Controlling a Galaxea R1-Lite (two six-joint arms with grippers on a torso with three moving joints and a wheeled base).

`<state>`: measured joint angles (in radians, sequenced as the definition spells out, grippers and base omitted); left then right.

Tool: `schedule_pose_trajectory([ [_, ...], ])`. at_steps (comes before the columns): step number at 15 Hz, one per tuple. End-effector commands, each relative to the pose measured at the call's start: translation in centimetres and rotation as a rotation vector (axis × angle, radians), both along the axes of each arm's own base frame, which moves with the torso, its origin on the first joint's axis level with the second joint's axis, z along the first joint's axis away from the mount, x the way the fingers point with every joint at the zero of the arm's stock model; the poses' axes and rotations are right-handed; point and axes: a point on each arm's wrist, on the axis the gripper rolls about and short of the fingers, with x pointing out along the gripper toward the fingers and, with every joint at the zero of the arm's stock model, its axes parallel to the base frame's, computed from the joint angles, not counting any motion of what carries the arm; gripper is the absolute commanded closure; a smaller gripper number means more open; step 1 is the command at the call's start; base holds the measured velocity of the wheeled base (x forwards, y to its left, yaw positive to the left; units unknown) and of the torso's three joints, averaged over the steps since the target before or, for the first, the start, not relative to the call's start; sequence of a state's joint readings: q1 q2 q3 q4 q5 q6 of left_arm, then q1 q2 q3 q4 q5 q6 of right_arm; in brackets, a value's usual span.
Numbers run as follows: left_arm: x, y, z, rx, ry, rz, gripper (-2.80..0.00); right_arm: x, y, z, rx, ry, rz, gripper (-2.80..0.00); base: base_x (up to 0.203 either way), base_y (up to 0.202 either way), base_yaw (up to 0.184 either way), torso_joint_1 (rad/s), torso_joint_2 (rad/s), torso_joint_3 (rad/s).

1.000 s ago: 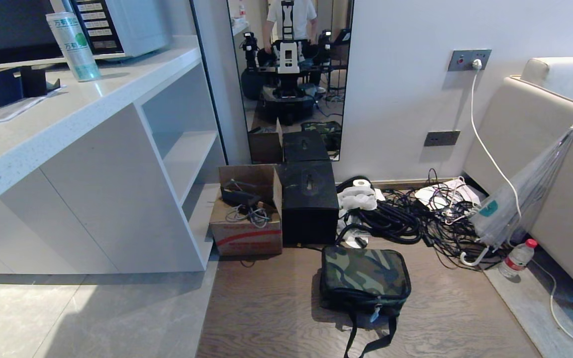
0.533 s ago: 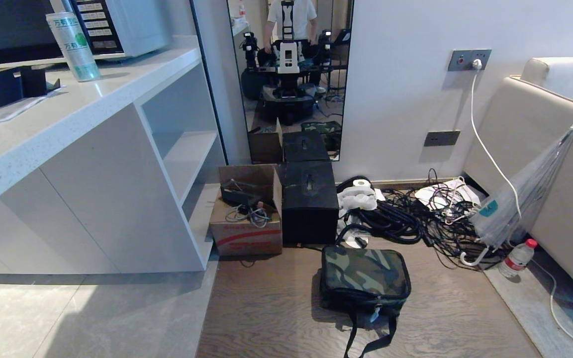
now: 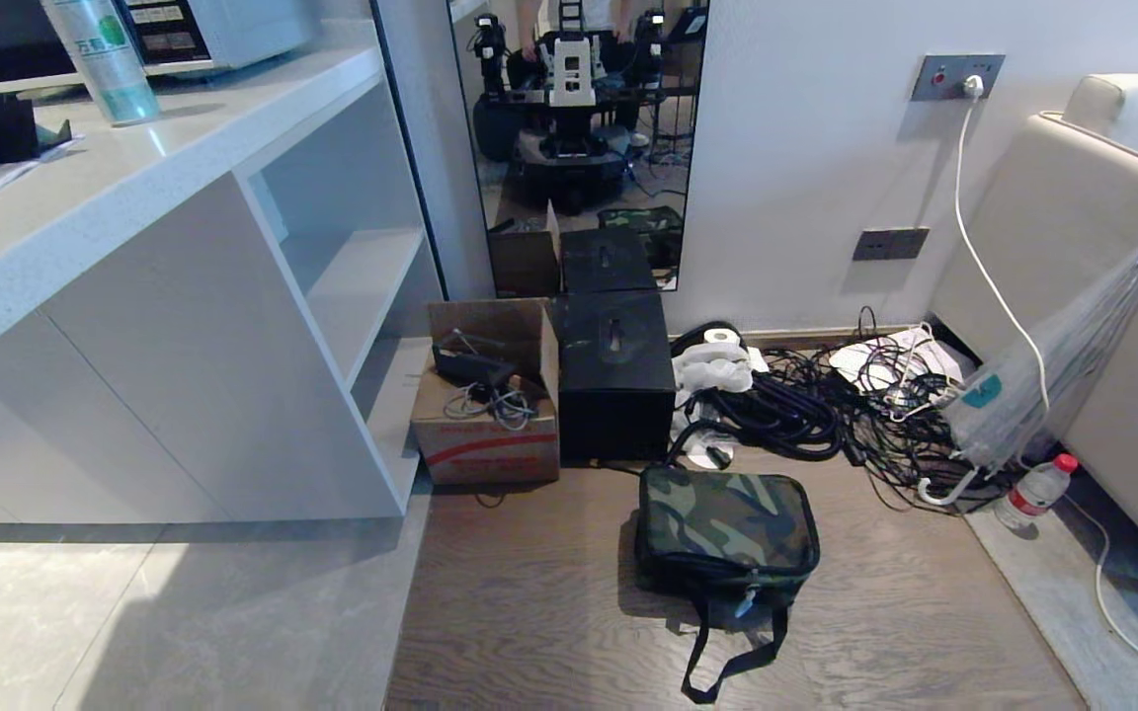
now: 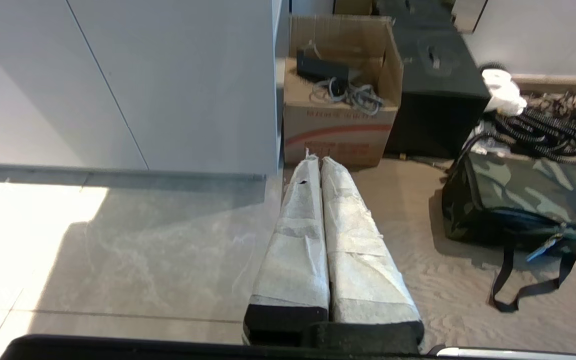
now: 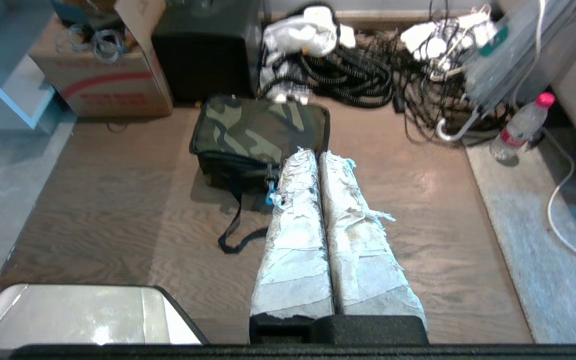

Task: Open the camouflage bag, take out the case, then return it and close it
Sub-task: Open the top of the storage box

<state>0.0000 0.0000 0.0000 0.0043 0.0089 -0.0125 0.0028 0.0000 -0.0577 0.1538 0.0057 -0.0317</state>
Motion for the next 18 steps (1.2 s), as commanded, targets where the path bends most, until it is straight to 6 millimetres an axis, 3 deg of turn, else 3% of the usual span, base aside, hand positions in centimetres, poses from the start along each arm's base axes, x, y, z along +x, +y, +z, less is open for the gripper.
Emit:
schedule_pose_trajectory([
  [1, 0.00, 0.00, 0.00, -0.001, 0.000, 0.000, 0.00, 0.01, 0.00, -0.01, -0.001, 0.003, 0.001, 0.00, 0.000, 0.000, 0.000, 0.002, 0.00, -0.193],
  [18, 0.00, 0.00, 0.00, -0.001, 0.000, 0.000, 0.00, 0.01, 0.00, 0.01, -0.001, 0.002, 0.001, 0.00, 0.000, 0.000, 0.000, 0.002, 0.00, -0.198],
])
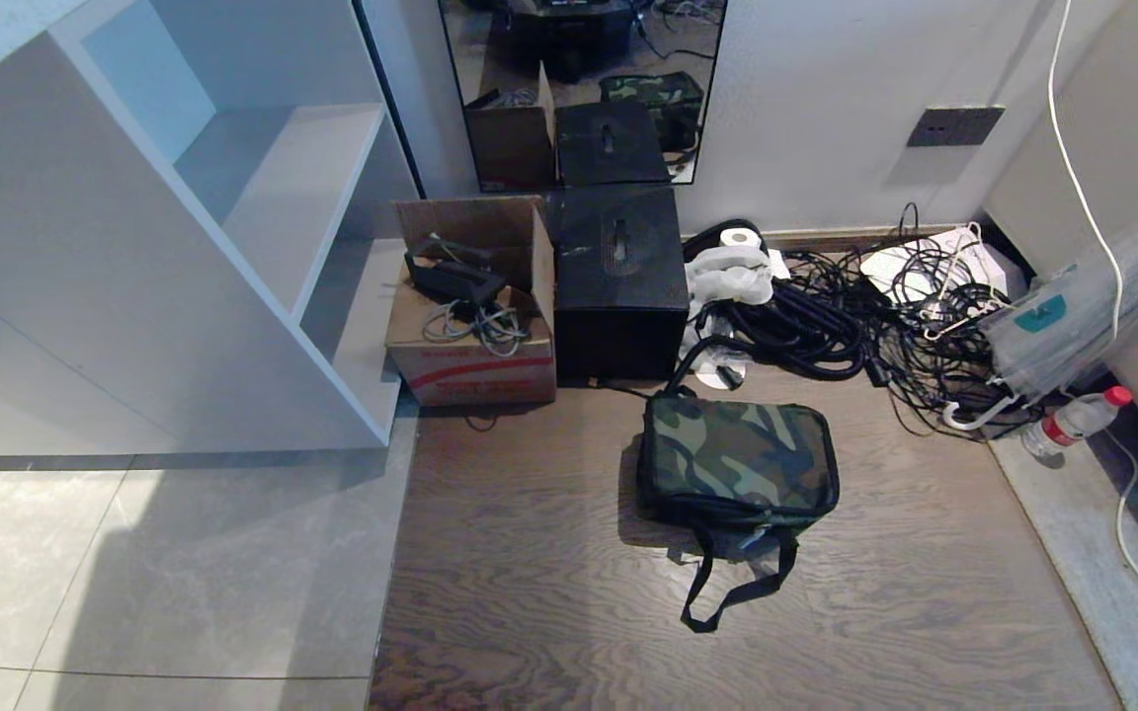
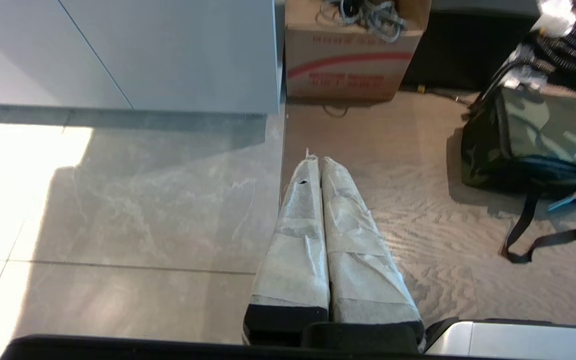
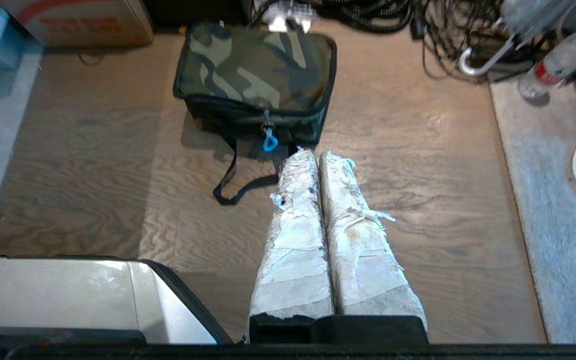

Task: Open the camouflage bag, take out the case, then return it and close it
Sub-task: Open the top of the storage box

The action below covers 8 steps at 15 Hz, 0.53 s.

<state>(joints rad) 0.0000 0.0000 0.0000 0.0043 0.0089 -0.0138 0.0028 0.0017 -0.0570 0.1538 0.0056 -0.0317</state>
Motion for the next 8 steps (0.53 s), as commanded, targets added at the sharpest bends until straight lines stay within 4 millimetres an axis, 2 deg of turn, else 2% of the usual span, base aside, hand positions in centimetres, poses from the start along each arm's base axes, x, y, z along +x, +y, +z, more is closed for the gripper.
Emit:
schedule_pose_trajectory([
  [1, 0.00, 0.00, 0.00, 0.000, 0.000, 0.000, 0.00, 0.00, 0.00, 0.00, 0.000, 0.000, 0.001, 0.00, 0.000, 0.000, 0.000, 0.002, 0.01, -0.191],
  [8, 0.00, 0.00, 0.00, 0.000, 0.000, 0.000, 0.00, -0.01, 0.00, 0.02, 0.000, 0.000, 0.001, 0.00, 0.000, 0.000, 0.000, 0.002, 0.00, -0.196],
])
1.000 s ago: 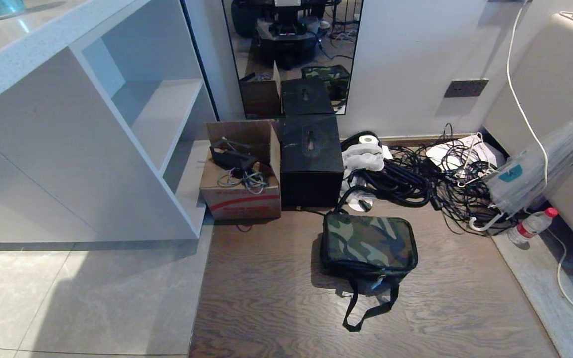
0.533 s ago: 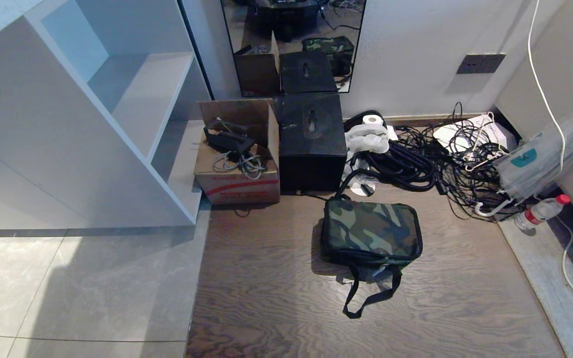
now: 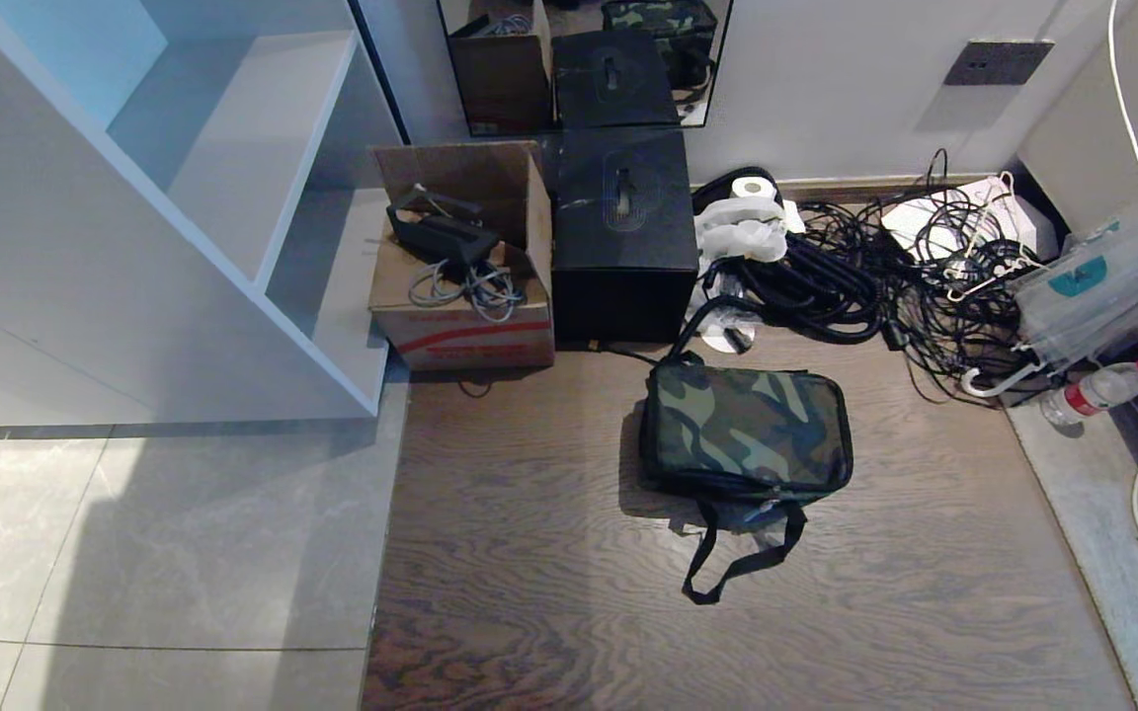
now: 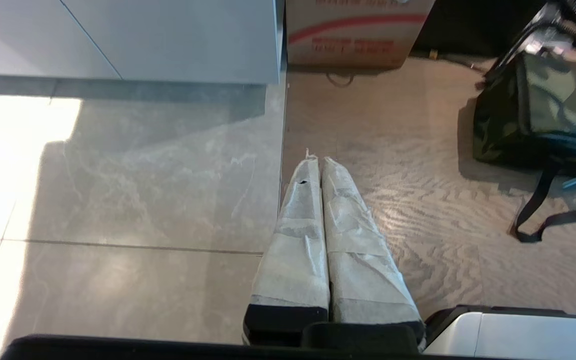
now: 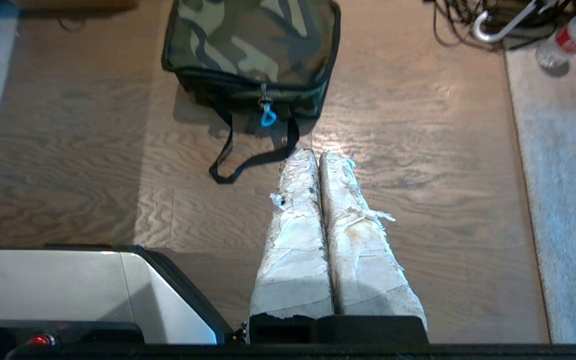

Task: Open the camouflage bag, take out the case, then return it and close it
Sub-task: Open the top of the storage box

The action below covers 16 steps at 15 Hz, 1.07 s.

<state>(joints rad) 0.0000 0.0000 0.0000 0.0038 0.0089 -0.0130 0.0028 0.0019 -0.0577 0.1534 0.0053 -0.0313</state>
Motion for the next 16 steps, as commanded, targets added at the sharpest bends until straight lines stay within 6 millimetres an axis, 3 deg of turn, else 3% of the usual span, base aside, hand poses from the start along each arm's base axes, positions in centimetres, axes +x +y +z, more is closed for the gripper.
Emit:
schedule_pose_trajectory([
  [1, 0.00, 0.00, -0.01, -0.001, 0.001, 0.000, 0.00, 0.00, 0.00, -0.02, -0.001, 0.001, 0.001, 0.00, 0.000, 0.000, 0.000, 0.002, 0.01, -0.199],
  [16, 0.00, 0.00, -0.01, -0.001, 0.001, 0.000, 0.00, 0.00, 0.00, -0.04, -0.001, 0.002, 0.001, 0.00, 0.000, 0.000, 0.000, 0.002, 0.00, -0.197],
])
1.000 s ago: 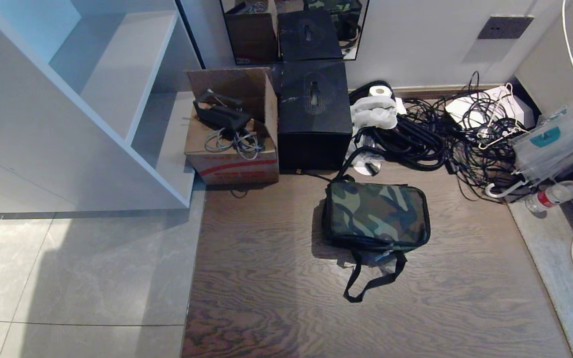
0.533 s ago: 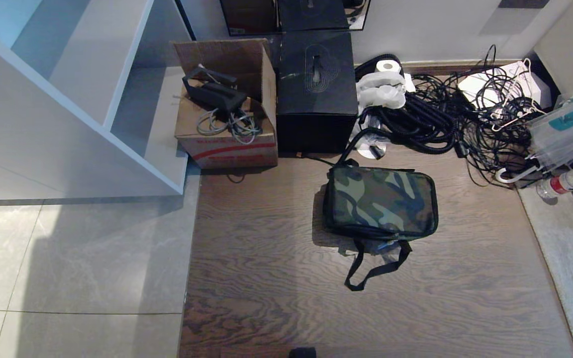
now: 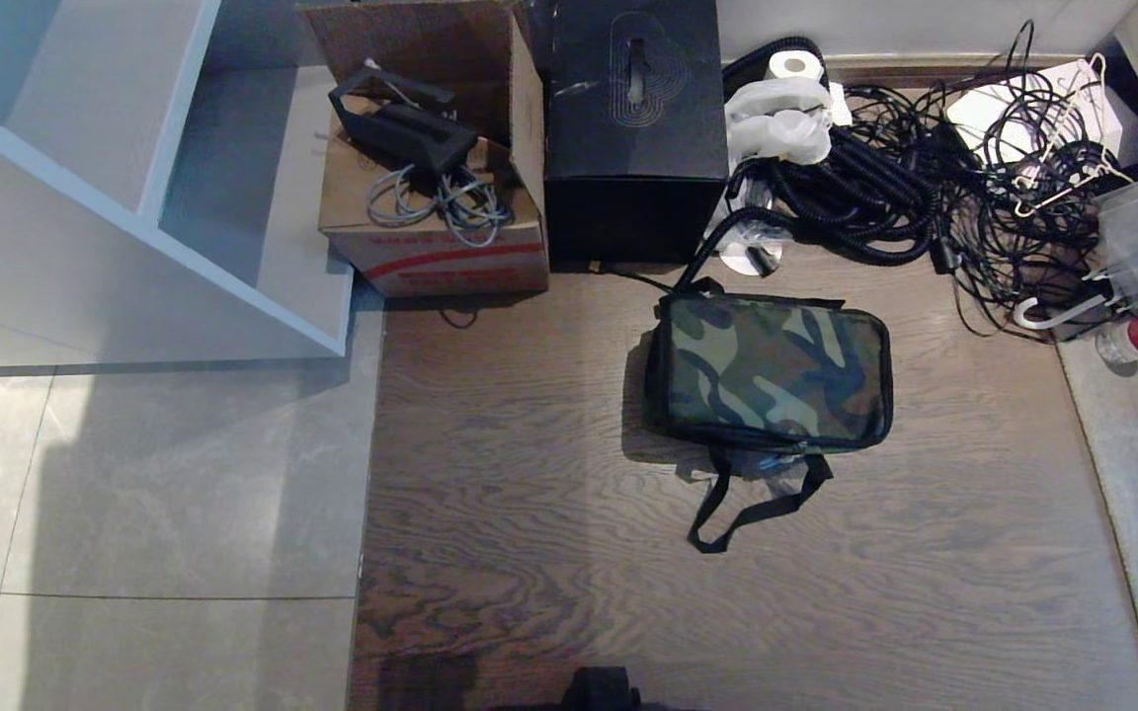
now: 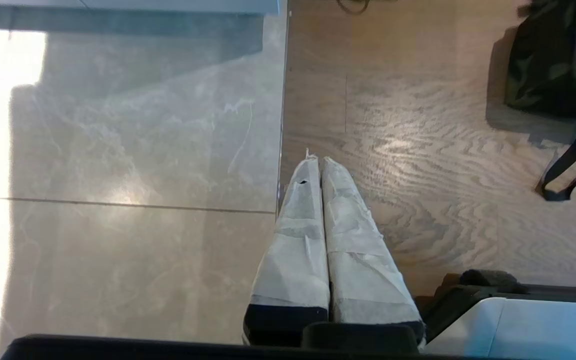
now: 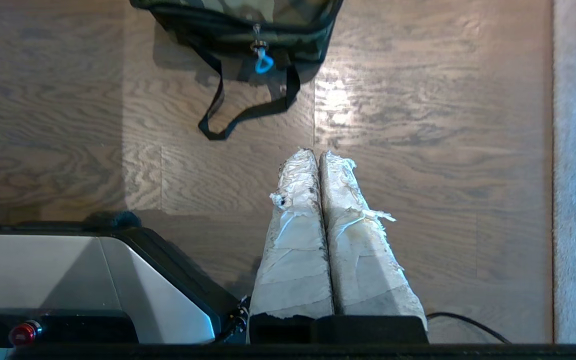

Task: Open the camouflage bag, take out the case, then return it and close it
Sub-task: Open the top of the storage box

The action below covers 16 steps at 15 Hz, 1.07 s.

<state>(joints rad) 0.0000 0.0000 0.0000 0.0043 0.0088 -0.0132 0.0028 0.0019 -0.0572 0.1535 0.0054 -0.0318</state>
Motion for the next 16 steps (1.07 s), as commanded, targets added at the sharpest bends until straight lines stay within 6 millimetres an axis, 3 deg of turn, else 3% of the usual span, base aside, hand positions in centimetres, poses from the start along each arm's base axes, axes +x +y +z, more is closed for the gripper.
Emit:
schedule_pose_trajectory([
  [1, 0.00, 0.00, 0.00, -0.001, 0.000, 0.000, 0.00, -0.01, 0.00, 0.00, 0.000, 0.000, 0.001, 0.00, 0.000, 0.000, 0.000, 0.002, 0.01, -0.198],
  [16, 0.00, 0.00, 0.00, -0.001, 0.000, 0.000, 0.00, -0.01, 0.00, 0.01, 0.000, 0.000, 0.001, 0.00, 0.000, 0.000, 0.000, 0.001, 0.00, -0.198],
])
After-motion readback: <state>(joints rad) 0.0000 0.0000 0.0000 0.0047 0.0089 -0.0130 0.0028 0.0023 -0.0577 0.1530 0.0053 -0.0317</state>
